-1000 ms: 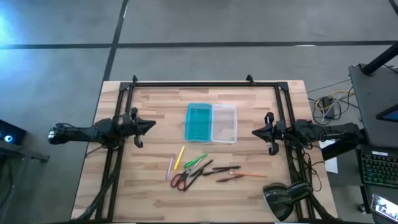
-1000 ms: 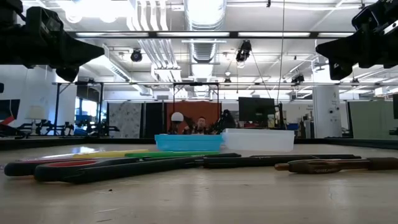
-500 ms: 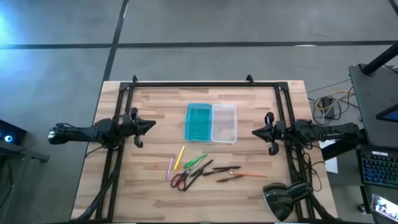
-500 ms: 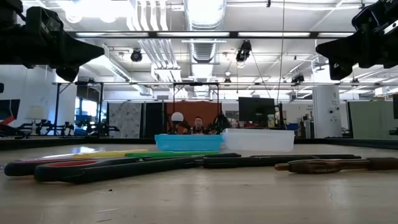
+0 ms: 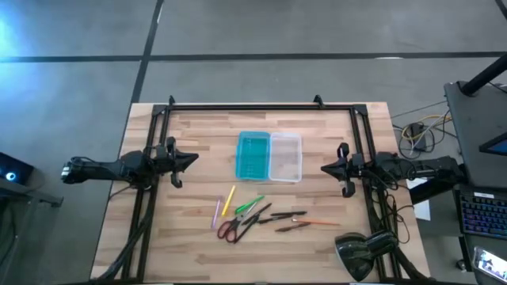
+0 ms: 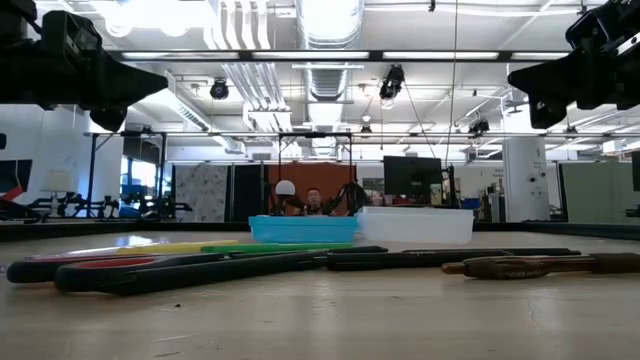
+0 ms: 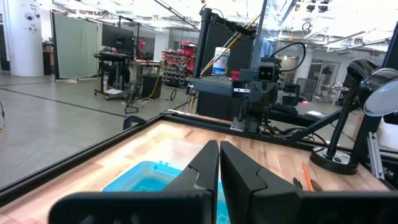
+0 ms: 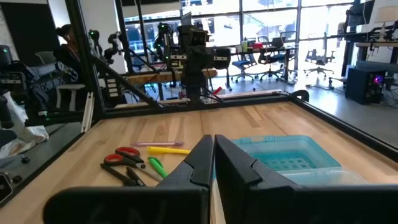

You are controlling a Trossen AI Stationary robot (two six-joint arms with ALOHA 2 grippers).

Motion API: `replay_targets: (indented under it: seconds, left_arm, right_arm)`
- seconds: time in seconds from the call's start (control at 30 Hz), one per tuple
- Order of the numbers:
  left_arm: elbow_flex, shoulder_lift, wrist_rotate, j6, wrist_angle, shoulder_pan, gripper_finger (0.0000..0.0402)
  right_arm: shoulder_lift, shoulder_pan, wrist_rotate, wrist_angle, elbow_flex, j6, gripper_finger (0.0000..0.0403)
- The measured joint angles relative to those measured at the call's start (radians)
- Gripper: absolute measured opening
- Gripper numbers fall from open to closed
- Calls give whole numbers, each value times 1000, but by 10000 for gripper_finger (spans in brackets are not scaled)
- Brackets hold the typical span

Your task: Pick & place school supplies into a supply box

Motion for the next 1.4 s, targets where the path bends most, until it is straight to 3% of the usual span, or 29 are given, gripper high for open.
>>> replay_targets:
  seconds: [0.1, 0.17, 0.23, 0.37, 0.43, 0.5, 0.57, 0.67, 0.97, 1.17, 1.27, 1.4]
  left_arm:
    - [0, 0, 0, 0, 0, 0, 0]
    - [0, 0, 0, 0, 0, 0, 0]
    - [0, 0, 0, 0, -1, 0, 0]
    - [0, 0, 0, 0, -1, 0, 0]
    - [0, 0, 0, 0, 0, 0, 0]
    - [0, 0, 0, 0, 0, 0, 0]
    - [0, 0, 0, 0, 0, 0, 0]
    - [0, 0, 0, 0, -1, 0, 0]
    - [0, 0, 0, 0, -4, 0, 0]
    - [0, 0, 0, 0, -4, 0, 0]
    - [0, 0, 0, 0, -5, 0, 0]
    - [0, 0, 0, 0, -6, 0, 0]
  right_arm:
    - [0, 0, 8, 15, -1, -30, 9]
    - [11, 0, 90, 103, -1, -164, 9]
    - [23, 0, 197, 217, -1, -190, 9]
    - [27, -1, 302, 398, 0, -110, 9]
    - [26, 0, 308, 450, 0, 102, 9]
    - [34, -7, 367, 400, 9, 361, 9]
    - [57, -14, 412, 222, 20, 595, 9]
    - [95, -24, 411, 15, 30, 768, 9]
    - [125, -28, 438, 53, 79, 883, 9]
    - [179, -40, 441, 296, 86, 733, 9]
    - [250, -49, 427, 226, 93, 743, 25]
    - [372, -50, 361, 9, 164, 891, 87]
